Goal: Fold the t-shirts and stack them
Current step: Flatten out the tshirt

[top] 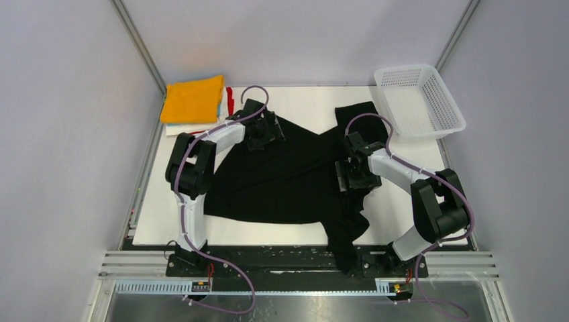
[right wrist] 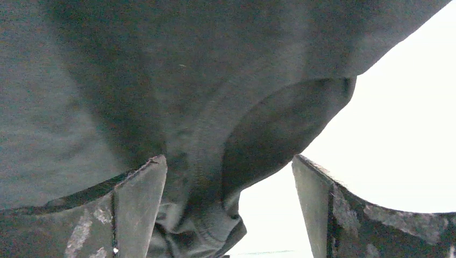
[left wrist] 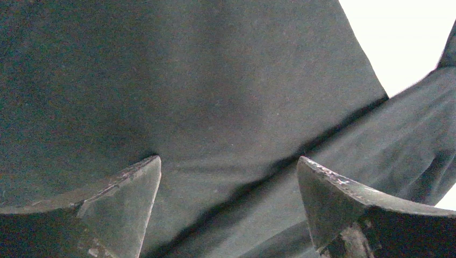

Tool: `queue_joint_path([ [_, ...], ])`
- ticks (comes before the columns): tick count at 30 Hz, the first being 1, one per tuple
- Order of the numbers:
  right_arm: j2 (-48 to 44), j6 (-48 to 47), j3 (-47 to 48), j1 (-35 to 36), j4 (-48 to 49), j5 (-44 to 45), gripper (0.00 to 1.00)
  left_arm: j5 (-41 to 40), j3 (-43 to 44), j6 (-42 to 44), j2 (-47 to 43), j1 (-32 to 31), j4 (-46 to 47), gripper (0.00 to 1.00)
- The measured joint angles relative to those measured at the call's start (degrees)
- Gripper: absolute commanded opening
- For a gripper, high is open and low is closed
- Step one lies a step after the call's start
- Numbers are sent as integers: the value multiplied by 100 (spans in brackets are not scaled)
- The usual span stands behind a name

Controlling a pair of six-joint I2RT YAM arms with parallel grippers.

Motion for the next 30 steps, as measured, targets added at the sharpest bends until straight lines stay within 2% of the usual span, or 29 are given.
queue_joint_path([
  [11, 214, 42, 63, -160, -529, 1314, 97, -79, -743, -181, -511, 911, 162, 99],
  [16, 164, 111, 90, -452, -546, 1676, 91, -96, -815, -184, -562, 999, 188, 99],
  [18, 39, 70, 87, -496, -529, 1534, 91, -131, -815, -175, -564, 992, 188, 99],
  [25, -885, -216, 17, -269, 0, 11, 89, -236, -1036, -184, -730, 992, 227, 99],
  [30, -428, -133, 33, -31, 708, -988, 88, -254, -1128, -190, -800, 994, 225, 99],
])
